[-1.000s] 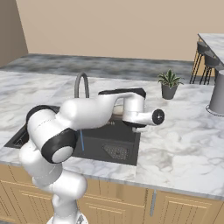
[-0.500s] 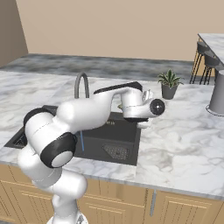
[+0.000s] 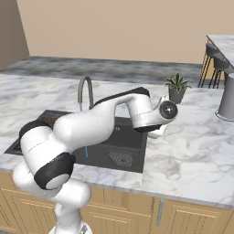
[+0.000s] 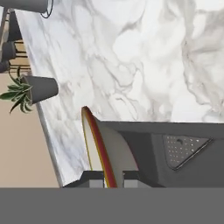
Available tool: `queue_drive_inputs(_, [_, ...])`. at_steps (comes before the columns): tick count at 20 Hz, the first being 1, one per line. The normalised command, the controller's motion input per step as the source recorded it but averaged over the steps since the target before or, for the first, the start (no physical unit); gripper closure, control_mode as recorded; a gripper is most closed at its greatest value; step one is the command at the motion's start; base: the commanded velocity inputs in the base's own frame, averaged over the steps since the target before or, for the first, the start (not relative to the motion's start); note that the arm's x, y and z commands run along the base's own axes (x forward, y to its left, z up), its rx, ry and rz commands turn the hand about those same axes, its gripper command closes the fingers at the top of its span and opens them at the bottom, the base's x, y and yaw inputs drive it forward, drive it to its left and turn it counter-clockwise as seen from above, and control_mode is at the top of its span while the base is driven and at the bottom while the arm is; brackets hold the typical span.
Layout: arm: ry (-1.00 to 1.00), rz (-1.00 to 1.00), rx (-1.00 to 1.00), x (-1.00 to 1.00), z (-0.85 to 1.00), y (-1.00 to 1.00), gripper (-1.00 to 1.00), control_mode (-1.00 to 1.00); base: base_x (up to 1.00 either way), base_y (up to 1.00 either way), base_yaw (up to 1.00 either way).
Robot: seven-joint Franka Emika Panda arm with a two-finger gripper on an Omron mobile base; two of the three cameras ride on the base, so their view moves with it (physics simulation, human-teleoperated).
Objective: Rinse each bowl for a few seconds and place them down in the sink or on the counter.
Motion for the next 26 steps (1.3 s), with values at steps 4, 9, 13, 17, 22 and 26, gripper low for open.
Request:
queue_drive_inputs(4, [0.03, -0.03, 0.0, -0.85, 0.0, -0.07, 1.0, -1.0, 0.0, 0.0, 0.0])
queue_drive_inputs(9, [0.06, -0.02, 0.0, -0.59, -0.01, -0.12, 1.0, -1.0, 0.0, 0.0, 0.0])
queue_drive_inputs(13, [0.1, -0.02, 0.0, -0.32, -0.12, -0.13, 1.0, -1.0, 0.0, 0.0, 0.0])
queue_drive_inputs(17, [0.14, -0.01, 0.0, -0.02, -0.22, -0.24, 1.0, -1.0, 0.0, 0.0, 0.0])
queue_drive_inputs(22, [0.2, 0.0, -0.01, 0.1, -0.26, -0.38, 1.0, -1.0, 0.0, 0.0, 0.0])
queue_drive_inputs(26, [0.21, 0.0, 0.0, 0.0, -0.42, -0.38, 1.0, -1.0, 0.0, 0.0, 0.0])
